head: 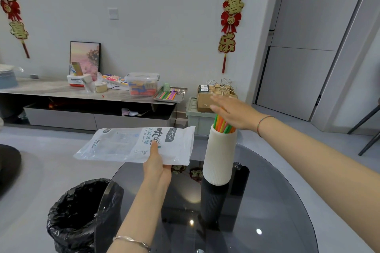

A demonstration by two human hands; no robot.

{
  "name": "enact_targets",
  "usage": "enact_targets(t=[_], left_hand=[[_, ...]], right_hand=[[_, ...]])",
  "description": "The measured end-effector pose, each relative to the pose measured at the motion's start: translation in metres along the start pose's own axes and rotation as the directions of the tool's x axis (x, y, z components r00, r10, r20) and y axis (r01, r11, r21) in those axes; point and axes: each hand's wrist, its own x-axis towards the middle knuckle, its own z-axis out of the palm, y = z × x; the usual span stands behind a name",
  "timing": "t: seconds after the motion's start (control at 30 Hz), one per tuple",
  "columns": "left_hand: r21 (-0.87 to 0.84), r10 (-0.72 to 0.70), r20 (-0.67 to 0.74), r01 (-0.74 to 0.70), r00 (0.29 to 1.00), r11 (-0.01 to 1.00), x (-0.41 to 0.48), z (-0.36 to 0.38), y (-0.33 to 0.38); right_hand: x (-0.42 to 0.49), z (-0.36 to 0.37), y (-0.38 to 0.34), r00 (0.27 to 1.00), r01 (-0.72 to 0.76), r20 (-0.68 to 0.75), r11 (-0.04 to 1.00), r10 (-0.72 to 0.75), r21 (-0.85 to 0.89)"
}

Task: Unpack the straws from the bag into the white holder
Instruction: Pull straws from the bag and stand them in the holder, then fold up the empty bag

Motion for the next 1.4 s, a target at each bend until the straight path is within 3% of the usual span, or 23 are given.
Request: enact_targets(t=[0.07, 0.13, 0.27, 0.47, 0.53, 0.63, 0.77, 0.8, 0.87, 0.93, 1.0, 1.03, 1.13, 1.2, 1.27, 1.33, 1.4], left_hand=[[0.002, -0.001, 0.008, 0.001, 1.0, 1.0, 0.0, 0.0, 0.0], [-0.001, -0.001, 0.007, 0.001, 1.0, 1.0, -0.001, -0.001, -0.001], [0.003, -0.007, 0.01, 0.007, 1.0, 1.0, 0.0, -0.002, 0.0], [0.018, -0.02, 0.037, 0.019, 0.999, 1.0, -0.002, -0.003, -0.002], [0.031, -0.027, 0.042, 0.026, 0.999, 0.999, -0.003, -0.004, -0.002], [0.021, -0.046, 0.075, 0.044, 0.996, 0.999, -0.004, -0.005, 0.0], [0.051, -0.066, 0.113, 0.06, 0.991, 0.997, -0.009, -0.006, 0.003], [0.06, -0.077, 0.121, 0.071, 0.99, 0.996, -0.011, -0.006, 0.004], [0.096, -0.115, 0.144, 0.102, 0.983, 0.99, -0.012, -0.007, 0.005], [0.16, -0.15, 0.182, 0.121, 0.972, 0.98, -0.013, -0.009, 0.006], [0.236, -0.169, 0.215, 0.117, 0.962, 0.965, -0.013, -0.011, 0.008], [0.274, -0.173, 0.24, 0.105, 0.955, 0.956, -0.014, -0.012, 0.009], [0.4, -0.168, 0.336, 0.021, 0.927, 0.916, -0.015, -0.018, 0.011], [0.475, -0.162, 0.379, -0.041, 0.911, 0.879, -0.015, -0.025, 0.013], [0.555, -0.176, 0.374, -0.068, 0.911, 0.829, -0.014, -0.032, 0.016], [0.686, -0.268, 0.375, -0.071, 0.887, 0.724, -0.016, -0.039, 0.022], [0.853, -0.482, 0.374, -0.089, 0.792, 0.514, -0.02, -0.049, 0.025]], right_hand=[[-0.003, 0.001, 0.002, 0.999, 0.018, 0.033, 0.999, -0.016, -0.047], [-0.003, -0.005, 0.005, 0.999, 0.006, -0.042, 1.0, -0.007, -0.017], [-0.006, -0.014, 0.013, 0.951, -0.11, -0.249, 0.953, 0.183, 0.281], [-0.008, 0.01, 0.007, 0.986, -0.164, 0.009, 0.948, 0.168, 0.273], [-0.007, 0.008, 0.006, 0.984, -0.163, -0.027, 0.943, 0.178, 0.289], [-0.007, 0.007, 0.007, 0.961, -0.136, -0.207, 0.963, 0.185, 0.231], [-0.008, 0.012, 0.007, 0.976, -0.2, -0.04, 0.954, 0.215, 0.225], [-0.009, 0.011, 0.006, 0.974, -0.203, -0.053, 0.956, 0.219, 0.212], [-0.015, 0.007, 0.0, 0.957, -0.15, -0.213, 0.967, 0.194, 0.207], [-0.029, 0.008, -0.017, 0.896, 0.005, -0.425, 0.953, 0.13, 0.302], [-0.051, 0.022, -0.041, 0.835, 0.155, -0.533, 0.875, 0.132, 0.459], [-0.062, 0.032, -0.052, 0.839, 0.156, -0.514, 0.826, 0.179, 0.541], [-0.085, 0.064, -0.076, 0.921, -0.051, -0.192, 0.596, 0.338, 0.802], [-0.095, 0.081, -0.084, 0.941, -0.197, 0.069, 0.371, 0.33, 0.907], [-0.104, 0.096, -0.088, 0.94, -0.252, 0.185, 0.218, 0.288, 0.943], [-0.109, 0.111, -0.09, 0.929, -0.222, 0.159, 0.159, 0.333, 0.962], [-0.114, 0.124, -0.09, 0.904, -0.171, 0.097, 0.145, 0.416, 0.975]])
